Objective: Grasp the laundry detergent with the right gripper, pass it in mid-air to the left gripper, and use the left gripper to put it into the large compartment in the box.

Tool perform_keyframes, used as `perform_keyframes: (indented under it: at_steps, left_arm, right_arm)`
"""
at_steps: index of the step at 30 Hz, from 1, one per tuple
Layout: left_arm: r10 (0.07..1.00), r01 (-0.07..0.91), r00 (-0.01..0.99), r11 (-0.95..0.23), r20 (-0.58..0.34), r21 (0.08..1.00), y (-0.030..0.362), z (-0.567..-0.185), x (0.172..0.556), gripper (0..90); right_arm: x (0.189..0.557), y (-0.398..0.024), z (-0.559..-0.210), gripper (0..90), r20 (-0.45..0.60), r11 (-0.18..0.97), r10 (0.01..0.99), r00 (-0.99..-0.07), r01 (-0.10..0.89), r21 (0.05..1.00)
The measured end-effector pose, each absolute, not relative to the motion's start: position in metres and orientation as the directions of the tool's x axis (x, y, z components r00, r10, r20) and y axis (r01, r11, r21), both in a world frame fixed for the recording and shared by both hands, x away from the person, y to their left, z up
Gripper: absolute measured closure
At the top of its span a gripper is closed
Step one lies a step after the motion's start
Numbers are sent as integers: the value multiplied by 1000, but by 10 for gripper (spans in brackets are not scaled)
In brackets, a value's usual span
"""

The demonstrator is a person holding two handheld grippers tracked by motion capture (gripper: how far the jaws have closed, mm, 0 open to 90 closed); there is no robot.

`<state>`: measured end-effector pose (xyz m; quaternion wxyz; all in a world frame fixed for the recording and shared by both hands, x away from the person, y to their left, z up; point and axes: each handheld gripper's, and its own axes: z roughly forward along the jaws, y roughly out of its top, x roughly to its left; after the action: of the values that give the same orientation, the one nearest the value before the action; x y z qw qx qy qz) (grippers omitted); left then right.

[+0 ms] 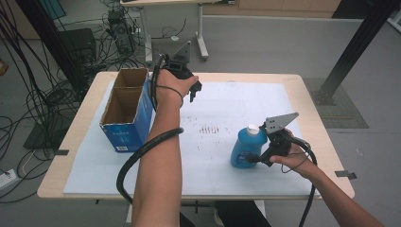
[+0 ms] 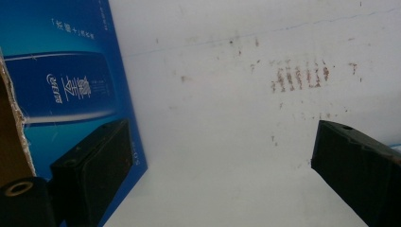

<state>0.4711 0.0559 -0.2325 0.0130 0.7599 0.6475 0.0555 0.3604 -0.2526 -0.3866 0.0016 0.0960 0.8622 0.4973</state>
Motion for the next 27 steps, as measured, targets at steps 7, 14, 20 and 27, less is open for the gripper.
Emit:
perform_keyframes:
  at_steps: [7,14,20,27]
  left_arm:
    - [985,982,157,-162,68,92,55,-232,471,69]
    - [985,982,156,-163,68,97,54,-231,471,69]
    - [985,982,156,-162,70,92,55,-231,471,69]
    - [986,982,152,-159,68,99,55,-230,471,69]
  right_arm:
    - [360,-253,-386,9,91,486,166,-982,162,859]
    - [360,-253,-385,9,90,482,164,-982,160,862]
    - [360,-253,-385,9,89,481,163,-983,158,862]
    - [359,-253,-385,9,86,483,163,-983,155,862]
